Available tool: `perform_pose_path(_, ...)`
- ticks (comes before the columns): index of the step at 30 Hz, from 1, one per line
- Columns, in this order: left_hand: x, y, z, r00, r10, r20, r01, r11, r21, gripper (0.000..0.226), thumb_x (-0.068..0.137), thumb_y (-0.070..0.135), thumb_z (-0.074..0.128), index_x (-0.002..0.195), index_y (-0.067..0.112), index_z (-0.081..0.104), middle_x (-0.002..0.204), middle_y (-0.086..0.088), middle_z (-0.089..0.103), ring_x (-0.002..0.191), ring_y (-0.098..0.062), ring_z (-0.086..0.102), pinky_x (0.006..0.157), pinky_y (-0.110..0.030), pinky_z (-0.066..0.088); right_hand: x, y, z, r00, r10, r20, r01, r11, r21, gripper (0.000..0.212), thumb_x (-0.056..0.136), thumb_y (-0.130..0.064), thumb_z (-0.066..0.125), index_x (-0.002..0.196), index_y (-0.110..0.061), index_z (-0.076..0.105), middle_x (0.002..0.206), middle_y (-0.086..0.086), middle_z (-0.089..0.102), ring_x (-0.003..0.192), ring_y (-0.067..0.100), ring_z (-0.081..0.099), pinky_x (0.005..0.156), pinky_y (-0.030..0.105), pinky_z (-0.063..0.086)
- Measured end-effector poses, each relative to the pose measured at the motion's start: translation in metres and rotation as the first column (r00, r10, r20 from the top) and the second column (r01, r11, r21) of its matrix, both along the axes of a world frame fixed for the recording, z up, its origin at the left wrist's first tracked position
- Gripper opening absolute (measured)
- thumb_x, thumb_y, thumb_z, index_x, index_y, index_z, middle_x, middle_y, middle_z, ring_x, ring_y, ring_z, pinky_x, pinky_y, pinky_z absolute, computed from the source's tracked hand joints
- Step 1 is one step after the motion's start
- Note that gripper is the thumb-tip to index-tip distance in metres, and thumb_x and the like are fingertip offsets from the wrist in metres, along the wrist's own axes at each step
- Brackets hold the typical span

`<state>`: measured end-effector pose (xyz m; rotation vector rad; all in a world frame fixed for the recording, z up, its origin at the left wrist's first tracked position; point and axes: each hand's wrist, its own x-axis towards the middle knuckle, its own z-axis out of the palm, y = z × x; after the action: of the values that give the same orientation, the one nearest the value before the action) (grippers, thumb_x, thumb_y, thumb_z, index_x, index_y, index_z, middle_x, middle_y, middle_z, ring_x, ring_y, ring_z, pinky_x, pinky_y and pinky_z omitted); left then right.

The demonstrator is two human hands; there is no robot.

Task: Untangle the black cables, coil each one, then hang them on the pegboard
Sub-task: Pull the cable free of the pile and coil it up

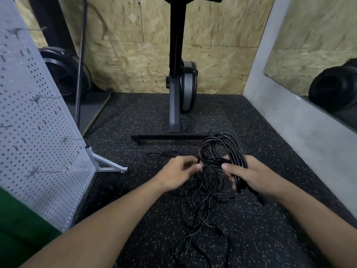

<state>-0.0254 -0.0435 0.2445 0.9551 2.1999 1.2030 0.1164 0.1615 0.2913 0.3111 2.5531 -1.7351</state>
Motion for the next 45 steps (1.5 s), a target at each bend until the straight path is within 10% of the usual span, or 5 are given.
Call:
perform_pose_path(17,0.032,0.03,0.035,0.733,0.232,0.639,-0.526,0.79,0.315,0.021,0.103,0.016,0.066,0.087,0.002,0.068,0.083,-0.013,0.073,0.079,-0.027,0.078,0.069,-0.032,0.064,-0.022,-0.032,-0.031,0.942,-0.31,-0.126,0.324,0.939,0.112,0.02,0.101,-0.041,0.064,0.118,-0.032,0.07,0.107,-0.013,0.075,0.103,0.004,0.068,0.09,0.026,0.051)
perform_pose_path(25,0.024,0.024,0.037,0.794,0.219,0.567,-0.446,0.843,0.3,0.021,0.103,0.018,0.066,0.09,0.002,0.071,0.092,-0.018,0.079,0.08,-0.024,0.079,0.069,-0.027,0.063,-0.024,-0.031,-0.022,0.975,-0.215,-0.062,0.224,0.953,0.203,0.022,0.103,-0.029,0.062,0.085,-0.021,0.073,0.082,-0.006,0.076,0.08,0.008,0.07,0.082,0.034,0.053)
perform_pose_path(34,0.016,0.018,-0.015,0.956,-0.274,0.1,0.285,0.952,-0.115,0.045,0.099,0.003,0.058,0.129,0.036,0.063,0.136,0.014,0.061,0.122,-0.012,0.058,0.099,-0.03,0.047,-0.015,-0.034,0.011,0.963,-0.237,-0.127,0.145,0.855,-0.498,0.021,0.097,-0.017,0.064,0.11,0.0,0.063,0.077,0.01,0.06,0.071,0.022,0.064,0.079,0.049,0.049)
perform_pose_path(39,0.007,0.016,-0.023,0.967,-0.241,-0.086,0.236,0.97,-0.067,0.021,0.103,0.021,0.064,0.121,0.031,0.067,0.12,0.013,0.071,0.118,-0.006,0.063,0.096,-0.027,0.048,-0.008,-0.031,0.032,0.943,-0.284,-0.173,0.105,0.747,-0.656,0.031,0.094,-0.015,0.063,0.12,0.0,0.063,0.077,0.004,0.058,0.066,0.016,0.058,0.071,0.037,0.058)
perform_pose_path(45,0.005,0.014,-0.006,0.949,-0.264,-0.17,0.226,0.95,-0.217,0.018,0.106,0.039,0.058,0.103,0.021,0.062,0.098,0.002,0.074,0.078,-0.015,0.064,0.071,-0.035,0.051,-0.011,0.009,0.009,0.894,-0.434,-0.11,0.448,0.862,0.237,0.024,0.098,-0.036,0.066,0.083,-0.017,0.064,0.082,0.004,0.071,0.083,0.028,0.073,0.078,0.042,0.054)
